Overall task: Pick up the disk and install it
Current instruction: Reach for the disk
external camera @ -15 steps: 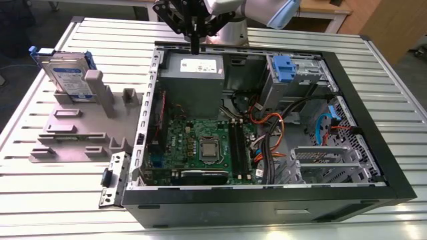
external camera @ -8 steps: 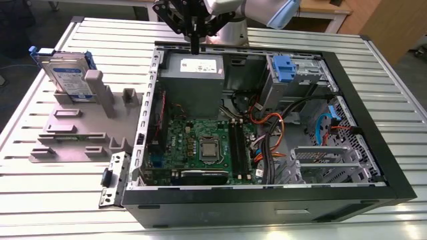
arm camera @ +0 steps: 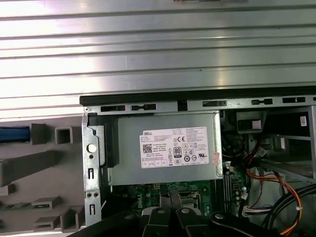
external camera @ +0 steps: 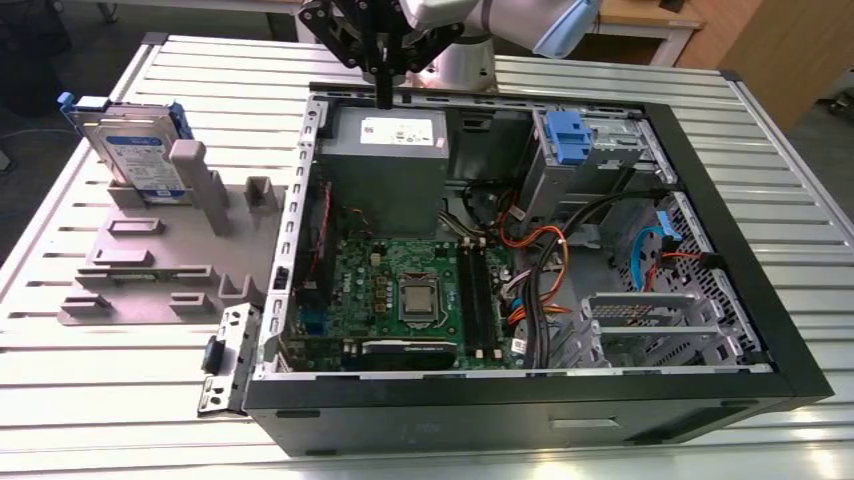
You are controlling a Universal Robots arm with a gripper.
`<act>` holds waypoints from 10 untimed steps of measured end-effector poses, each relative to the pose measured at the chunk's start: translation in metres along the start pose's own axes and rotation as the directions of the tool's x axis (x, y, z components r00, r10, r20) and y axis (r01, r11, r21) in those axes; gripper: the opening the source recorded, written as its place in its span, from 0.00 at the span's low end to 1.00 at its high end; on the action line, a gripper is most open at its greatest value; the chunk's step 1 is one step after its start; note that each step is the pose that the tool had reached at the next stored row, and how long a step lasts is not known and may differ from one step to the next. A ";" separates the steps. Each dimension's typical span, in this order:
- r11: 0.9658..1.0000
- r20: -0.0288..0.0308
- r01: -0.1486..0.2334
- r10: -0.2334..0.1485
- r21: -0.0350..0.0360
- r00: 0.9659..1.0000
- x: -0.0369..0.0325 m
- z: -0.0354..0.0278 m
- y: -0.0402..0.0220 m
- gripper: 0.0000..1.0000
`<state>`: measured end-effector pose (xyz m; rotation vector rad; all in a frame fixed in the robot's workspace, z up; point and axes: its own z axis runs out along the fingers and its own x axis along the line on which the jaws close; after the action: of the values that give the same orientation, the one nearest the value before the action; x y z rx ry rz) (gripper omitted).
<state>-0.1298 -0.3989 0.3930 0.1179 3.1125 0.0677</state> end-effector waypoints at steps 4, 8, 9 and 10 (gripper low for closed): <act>1.000 0.000 0.000 0.000 0.000 1.000 0.0007 0.0000 -0.0001 0.11; 1.000 0.000 0.000 0.000 0.000 1.000 0.0016 0.0000 -0.0001 0.11; 1.000 0.000 0.000 0.000 0.000 1.000 0.0019 -0.0001 -0.0001 0.11; 1.000 0.000 0.000 0.000 0.000 1.000 0.0021 0.0000 -0.0002 0.11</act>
<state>-0.1319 -0.3989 0.3930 0.1180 3.1125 0.0677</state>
